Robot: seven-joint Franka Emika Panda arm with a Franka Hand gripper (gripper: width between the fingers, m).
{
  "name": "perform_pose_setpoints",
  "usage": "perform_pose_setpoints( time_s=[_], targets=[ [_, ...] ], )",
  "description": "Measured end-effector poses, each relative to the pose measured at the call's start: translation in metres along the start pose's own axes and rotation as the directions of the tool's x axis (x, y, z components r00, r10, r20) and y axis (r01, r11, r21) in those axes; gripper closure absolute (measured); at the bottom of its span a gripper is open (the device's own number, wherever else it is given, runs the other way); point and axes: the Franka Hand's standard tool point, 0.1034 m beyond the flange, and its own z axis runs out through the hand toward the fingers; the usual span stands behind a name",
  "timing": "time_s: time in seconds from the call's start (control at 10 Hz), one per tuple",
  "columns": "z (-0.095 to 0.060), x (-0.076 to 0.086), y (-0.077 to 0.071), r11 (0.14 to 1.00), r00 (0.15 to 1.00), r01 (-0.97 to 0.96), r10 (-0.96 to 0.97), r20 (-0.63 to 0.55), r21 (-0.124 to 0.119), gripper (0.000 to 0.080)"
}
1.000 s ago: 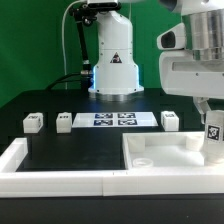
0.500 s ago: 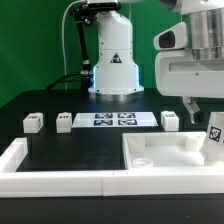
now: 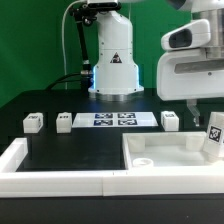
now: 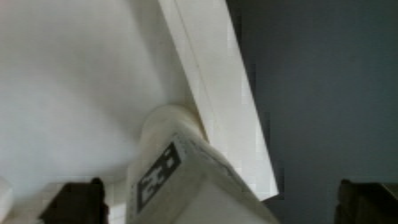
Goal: Assemble square table
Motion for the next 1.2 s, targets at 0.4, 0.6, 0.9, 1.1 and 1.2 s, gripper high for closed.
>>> perform_pose_setpoints(
  time_s=[0.4, 0.6, 0.9, 1.1, 1.2],
  targets=[
    [0.0, 0.004, 0.009, 0.919, 0.919, 0.394, -0.394, 0.0, -0.034, 0.015],
    [0.0, 0.005, 0.008, 0.858, 0.859, 0.512, -0.512, -0.004, -0.046, 0.015],
    [-0.001, 0.009, 0.017, 0.801, 0.802, 0.597, -0.598, -0.005, -0.047, 0.015],
    [-0.001, 0.009, 0.017, 0.801, 0.802, 0.596, -0.597, -0.005, -0.047, 0.0277],
    [-0.001, 0.009, 0.017, 0.801, 0.802, 0.596, -0.597, -0.005, -0.047, 0.0416]
  ],
)
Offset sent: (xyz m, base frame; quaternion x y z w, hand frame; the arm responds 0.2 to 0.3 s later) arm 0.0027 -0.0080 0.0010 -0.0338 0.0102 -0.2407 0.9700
